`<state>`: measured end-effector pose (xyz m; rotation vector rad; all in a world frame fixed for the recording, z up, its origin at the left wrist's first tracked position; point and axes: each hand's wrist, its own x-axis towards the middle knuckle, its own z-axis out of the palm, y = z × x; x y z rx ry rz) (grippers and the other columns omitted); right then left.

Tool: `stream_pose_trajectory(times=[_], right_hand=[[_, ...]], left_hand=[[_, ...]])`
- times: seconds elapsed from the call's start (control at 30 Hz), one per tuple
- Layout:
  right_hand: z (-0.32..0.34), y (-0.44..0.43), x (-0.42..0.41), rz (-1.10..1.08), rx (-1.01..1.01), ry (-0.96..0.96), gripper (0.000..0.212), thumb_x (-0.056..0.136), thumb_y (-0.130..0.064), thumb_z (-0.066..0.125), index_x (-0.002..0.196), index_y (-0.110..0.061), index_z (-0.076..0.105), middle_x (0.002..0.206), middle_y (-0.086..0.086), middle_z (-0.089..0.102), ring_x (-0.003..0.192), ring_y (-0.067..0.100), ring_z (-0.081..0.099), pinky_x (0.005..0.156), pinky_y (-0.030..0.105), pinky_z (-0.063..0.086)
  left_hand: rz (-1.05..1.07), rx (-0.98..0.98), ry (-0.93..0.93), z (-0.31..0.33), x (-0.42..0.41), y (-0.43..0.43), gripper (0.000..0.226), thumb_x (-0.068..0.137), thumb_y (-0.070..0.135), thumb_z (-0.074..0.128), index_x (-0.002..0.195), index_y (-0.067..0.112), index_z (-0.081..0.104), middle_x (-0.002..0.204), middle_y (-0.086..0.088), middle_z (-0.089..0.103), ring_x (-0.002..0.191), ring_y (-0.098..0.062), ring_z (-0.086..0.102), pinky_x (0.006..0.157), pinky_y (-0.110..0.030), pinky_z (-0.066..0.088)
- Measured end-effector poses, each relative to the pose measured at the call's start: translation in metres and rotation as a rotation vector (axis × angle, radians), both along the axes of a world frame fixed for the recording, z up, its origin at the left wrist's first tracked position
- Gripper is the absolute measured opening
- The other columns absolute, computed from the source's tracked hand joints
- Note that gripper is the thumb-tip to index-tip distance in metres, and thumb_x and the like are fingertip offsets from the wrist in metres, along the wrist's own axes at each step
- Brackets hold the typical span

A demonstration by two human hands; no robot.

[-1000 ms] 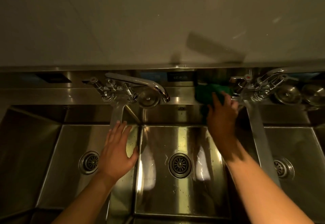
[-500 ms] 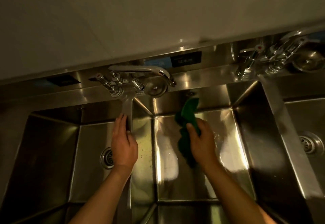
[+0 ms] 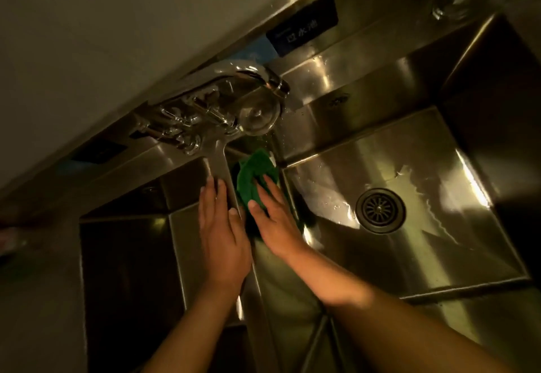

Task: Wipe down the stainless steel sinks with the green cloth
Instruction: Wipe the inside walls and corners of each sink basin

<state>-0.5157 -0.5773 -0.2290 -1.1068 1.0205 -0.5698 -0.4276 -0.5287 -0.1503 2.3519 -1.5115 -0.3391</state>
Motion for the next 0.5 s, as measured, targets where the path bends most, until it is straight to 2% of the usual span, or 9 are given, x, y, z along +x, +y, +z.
stream_pose_trajectory(times=[0.1,0.27,0.37,0.5], right_hand=[[-0.020,-0.008,0.014,-0.012,0.009,0.055,0.057,0.103,-0.058,0.033,0.157,-0.047,0.019,0.168,-0.021,0.001,0.156,0.013,-0.001,0.127,0.046,0.008],[-0.071,-0.028,0.025,-0.055,0.069,0.099,0.056,0.105,-0.054,0.036,0.158,-0.039,0.027,0.169,-0.011,0.008,0.156,0.016,0.008,0.126,0.048,0.014],[-0.094,-0.021,0.023,-0.046,0.134,0.125,0.056,0.106,-0.051,0.036,0.159,-0.035,0.028,0.169,-0.008,0.012,0.155,0.020,0.014,0.125,0.048,0.018],[-0.094,0.005,0.004,0.011,0.220,0.162,0.055,0.107,-0.043,0.040,0.159,-0.032,0.028,0.169,-0.004,0.015,0.154,0.021,0.016,0.126,0.045,0.016]], left_hand=[[-0.023,0.005,-0.013,-0.002,-0.003,0.000,0.054,0.112,0.029,0.026,0.165,0.021,0.022,0.174,0.013,0.011,0.160,-0.006,0.003,0.129,-0.037,0.012],[-0.064,-0.020,0.040,-0.006,0.004,0.000,0.054,0.111,0.025,0.028,0.164,0.024,0.025,0.174,0.015,0.012,0.160,-0.009,0.010,0.128,-0.043,0.019],[-0.080,-0.015,0.047,-0.007,0.006,0.000,0.053,0.111,0.026,0.029,0.164,0.029,0.023,0.174,0.014,0.011,0.159,-0.007,0.013,0.126,-0.038,0.022],[-0.084,-0.003,0.054,-0.005,0.008,0.001,0.054,0.111,0.028,0.029,0.164,0.029,0.023,0.174,0.014,0.010,0.158,-0.003,0.014,0.122,-0.025,0.022]])
